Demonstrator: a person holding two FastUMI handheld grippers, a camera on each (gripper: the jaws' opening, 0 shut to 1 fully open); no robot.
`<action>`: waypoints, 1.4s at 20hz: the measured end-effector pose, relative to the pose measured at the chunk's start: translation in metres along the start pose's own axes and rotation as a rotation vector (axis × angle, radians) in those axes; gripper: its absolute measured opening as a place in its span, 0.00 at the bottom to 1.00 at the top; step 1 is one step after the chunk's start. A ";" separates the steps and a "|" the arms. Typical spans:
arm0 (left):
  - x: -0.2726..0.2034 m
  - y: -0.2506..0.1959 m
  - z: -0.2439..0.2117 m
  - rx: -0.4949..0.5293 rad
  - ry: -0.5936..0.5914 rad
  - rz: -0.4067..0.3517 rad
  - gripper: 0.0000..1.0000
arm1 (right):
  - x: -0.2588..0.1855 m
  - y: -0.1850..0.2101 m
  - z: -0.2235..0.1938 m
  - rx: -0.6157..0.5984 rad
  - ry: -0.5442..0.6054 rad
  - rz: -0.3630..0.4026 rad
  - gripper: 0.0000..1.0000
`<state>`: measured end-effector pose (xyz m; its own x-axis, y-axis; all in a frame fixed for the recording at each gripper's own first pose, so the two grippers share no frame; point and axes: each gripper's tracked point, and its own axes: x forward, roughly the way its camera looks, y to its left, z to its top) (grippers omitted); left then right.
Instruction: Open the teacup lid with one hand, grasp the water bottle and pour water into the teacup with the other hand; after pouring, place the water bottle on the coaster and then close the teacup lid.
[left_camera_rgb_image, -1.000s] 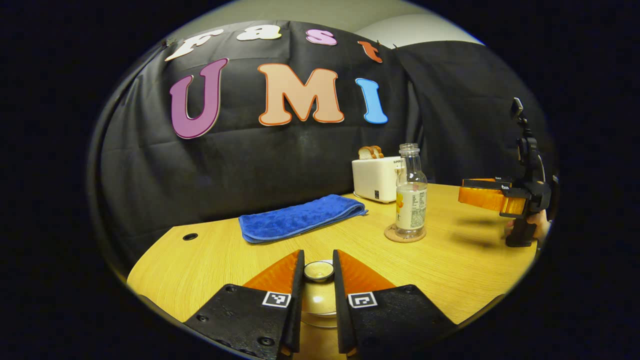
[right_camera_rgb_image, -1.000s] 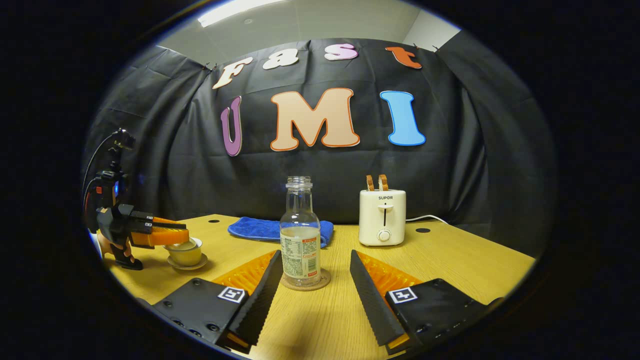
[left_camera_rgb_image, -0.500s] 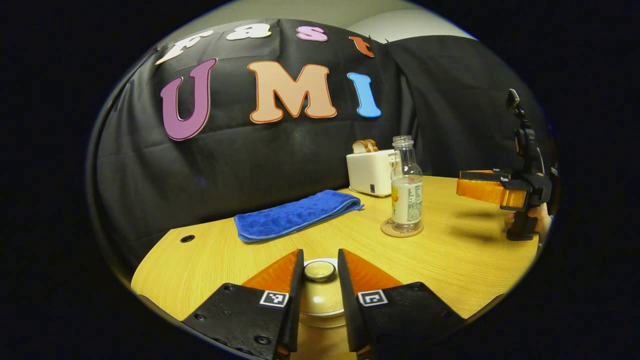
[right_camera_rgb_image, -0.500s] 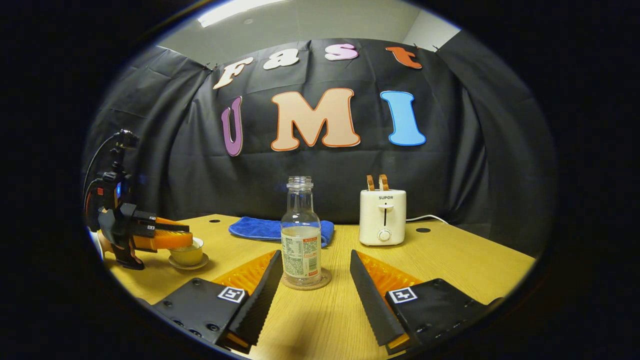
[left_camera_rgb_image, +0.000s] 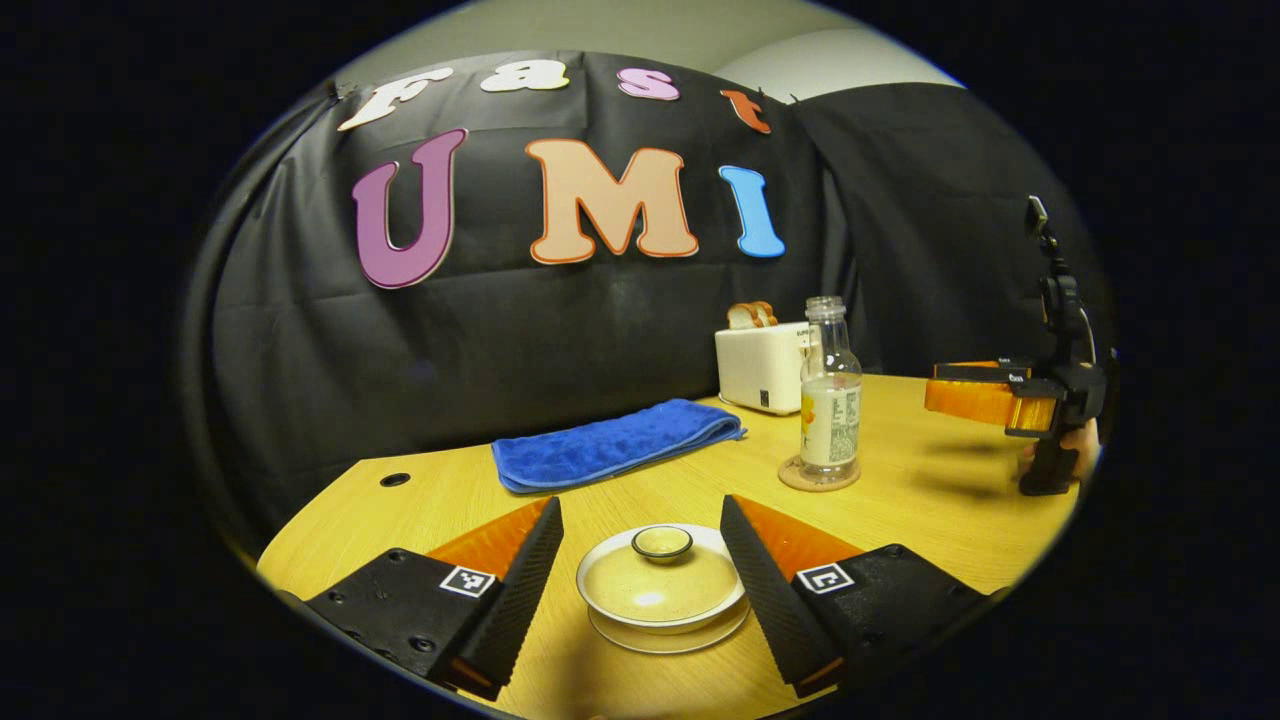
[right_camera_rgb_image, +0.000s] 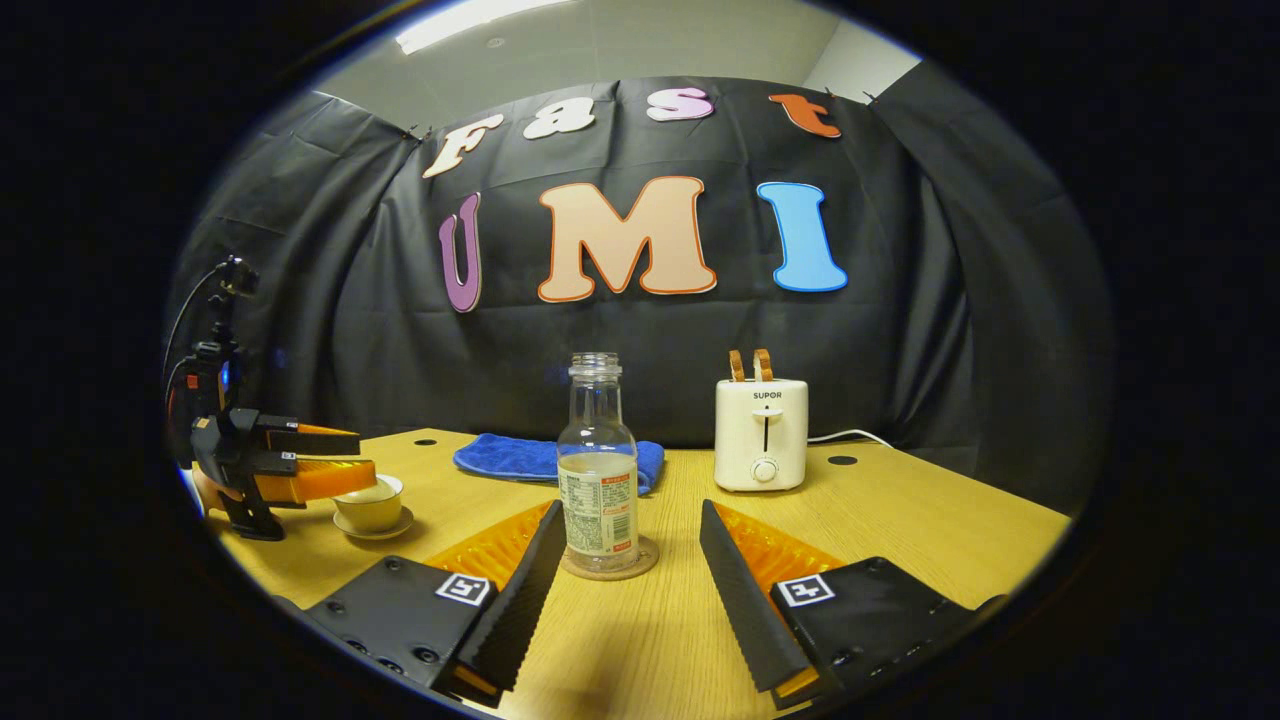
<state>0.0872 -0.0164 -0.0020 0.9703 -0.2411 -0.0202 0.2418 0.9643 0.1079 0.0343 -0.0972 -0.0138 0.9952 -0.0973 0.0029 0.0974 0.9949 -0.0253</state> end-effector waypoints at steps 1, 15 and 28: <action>-0.002 0.004 0.002 -0.017 -0.013 0.012 0.93 | 0.000 -0.002 0.000 0.000 0.000 -0.005 0.88; -0.058 0.065 -0.003 -0.099 -0.046 0.284 0.93 | -0.006 -0.028 0.002 -0.005 -0.007 -0.153 0.84; -0.072 0.078 -0.005 -0.103 -0.041 0.403 0.93 | -0.014 -0.044 0.002 -0.008 -0.013 -0.258 0.84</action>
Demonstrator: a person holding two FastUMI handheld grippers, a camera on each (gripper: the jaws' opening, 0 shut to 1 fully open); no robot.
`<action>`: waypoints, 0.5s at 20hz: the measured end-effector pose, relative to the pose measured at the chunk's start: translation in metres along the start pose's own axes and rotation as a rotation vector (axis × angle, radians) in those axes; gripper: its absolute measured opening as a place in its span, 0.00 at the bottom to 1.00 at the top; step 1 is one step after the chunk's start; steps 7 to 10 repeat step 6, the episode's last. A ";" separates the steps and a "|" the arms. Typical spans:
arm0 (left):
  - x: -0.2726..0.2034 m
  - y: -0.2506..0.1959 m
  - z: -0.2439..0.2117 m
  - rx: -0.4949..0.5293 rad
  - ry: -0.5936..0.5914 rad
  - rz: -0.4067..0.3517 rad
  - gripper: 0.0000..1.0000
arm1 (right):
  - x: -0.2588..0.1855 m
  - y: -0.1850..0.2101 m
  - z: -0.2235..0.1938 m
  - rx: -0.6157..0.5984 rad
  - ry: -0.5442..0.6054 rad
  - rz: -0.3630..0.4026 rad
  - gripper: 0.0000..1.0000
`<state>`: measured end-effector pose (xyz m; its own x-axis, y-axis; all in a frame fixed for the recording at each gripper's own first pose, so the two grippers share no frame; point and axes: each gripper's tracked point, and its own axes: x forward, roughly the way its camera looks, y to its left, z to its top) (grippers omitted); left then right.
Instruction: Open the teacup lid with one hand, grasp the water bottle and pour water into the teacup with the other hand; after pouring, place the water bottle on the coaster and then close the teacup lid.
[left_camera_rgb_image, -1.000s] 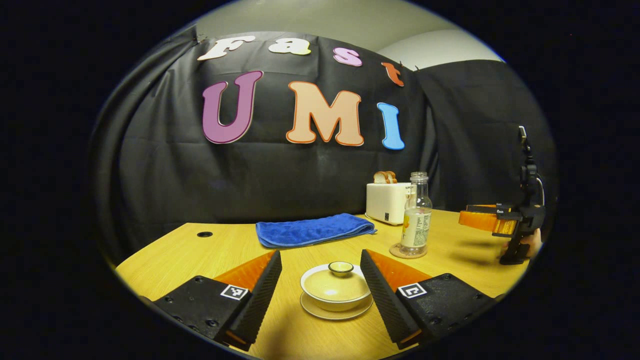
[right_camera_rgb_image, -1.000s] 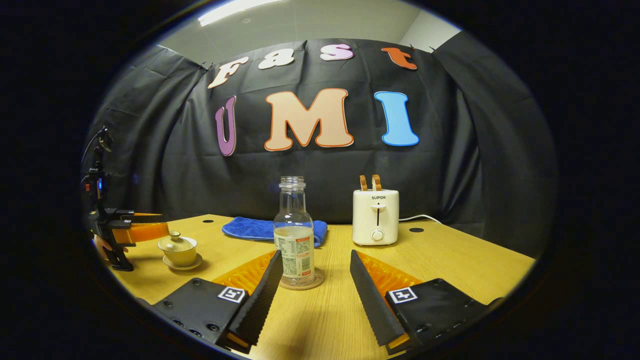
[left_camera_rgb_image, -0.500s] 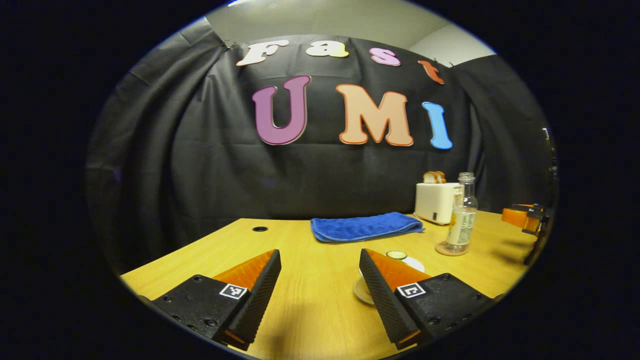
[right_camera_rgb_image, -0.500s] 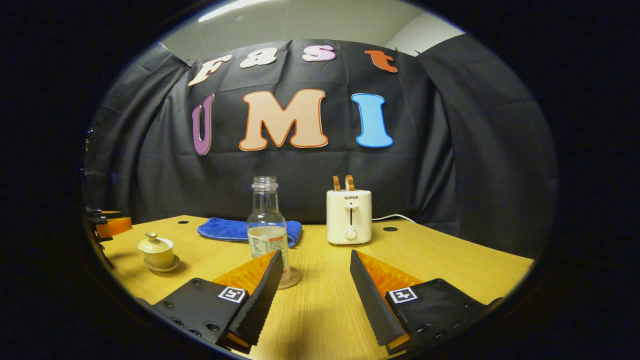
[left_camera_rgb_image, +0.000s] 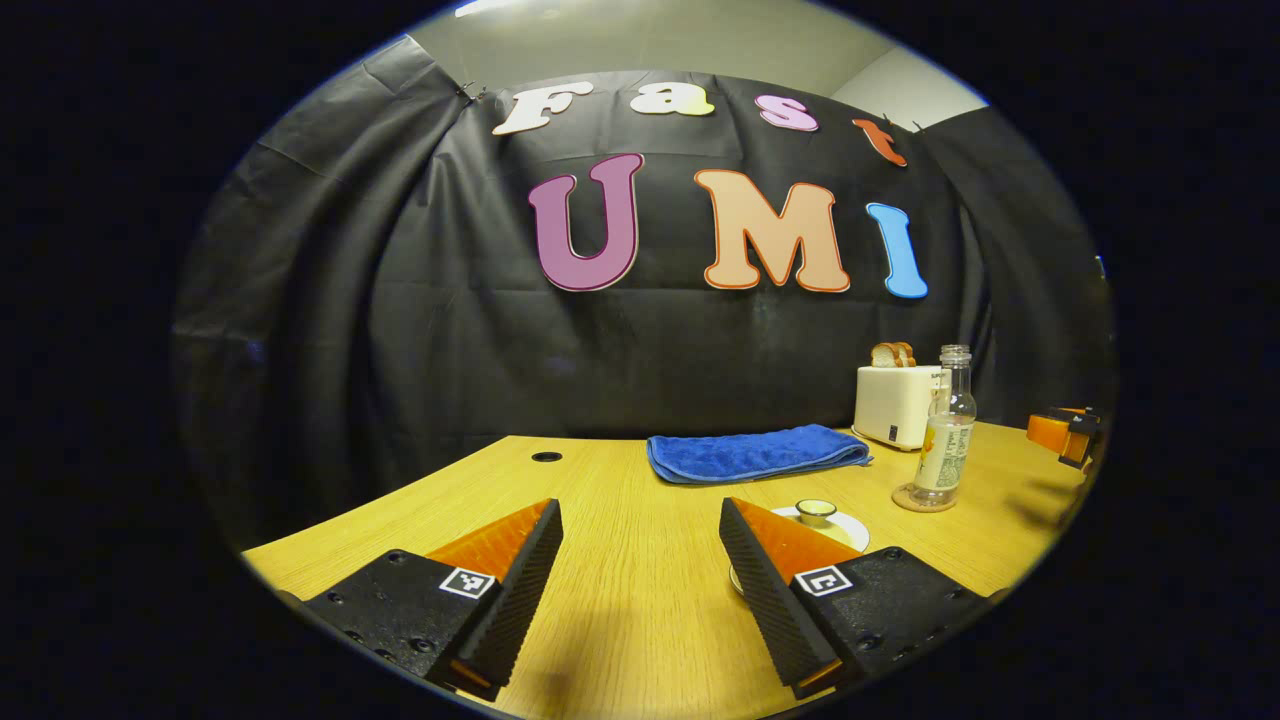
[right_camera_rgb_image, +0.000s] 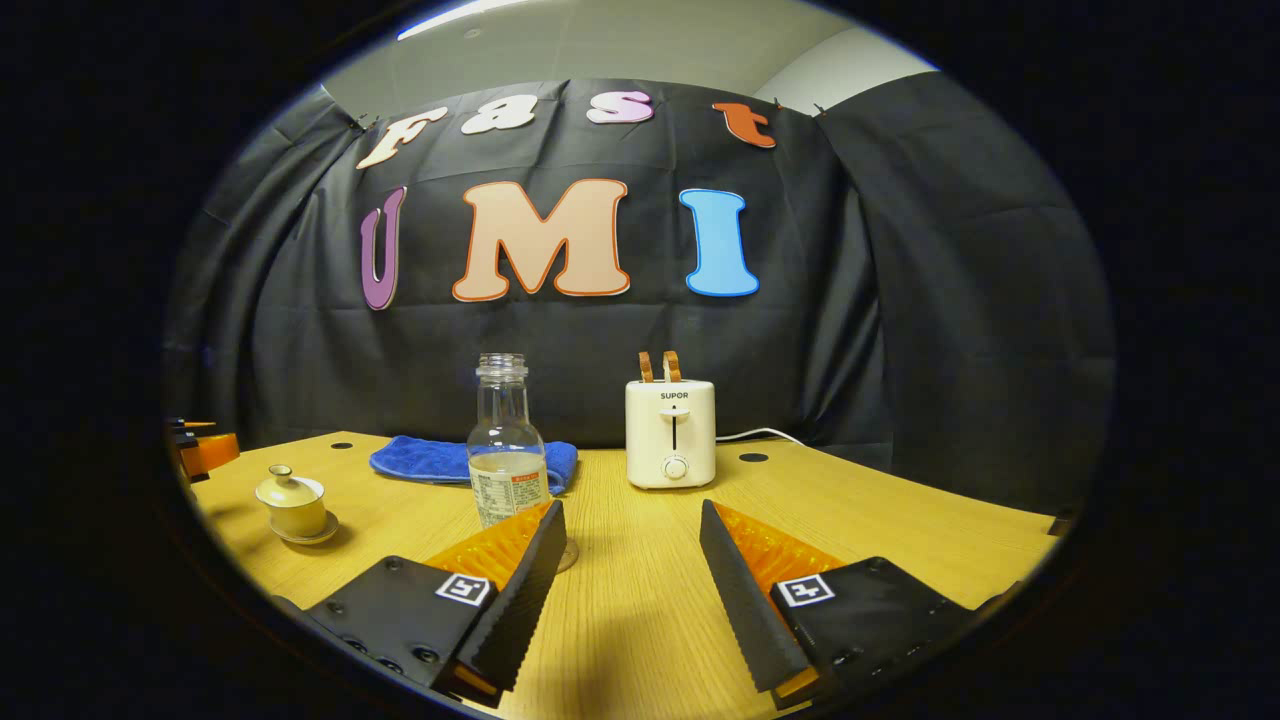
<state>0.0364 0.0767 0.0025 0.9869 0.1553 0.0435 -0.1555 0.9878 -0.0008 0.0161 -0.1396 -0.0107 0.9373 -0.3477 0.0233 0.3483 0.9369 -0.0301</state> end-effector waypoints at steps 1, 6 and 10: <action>-0.001 0.000 -0.001 0.000 0.001 -0.004 0.93 | 0.000 0.000 0.000 0.000 0.000 0.003 0.84; 0.001 -0.001 -0.001 0.000 0.000 -0.006 0.93 | 0.000 0.000 0.000 0.000 0.000 0.006 0.87; 0.001 -0.001 -0.001 0.000 0.000 -0.006 0.93 | 0.000 0.000 0.000 0.000 0.000 0.006 0.87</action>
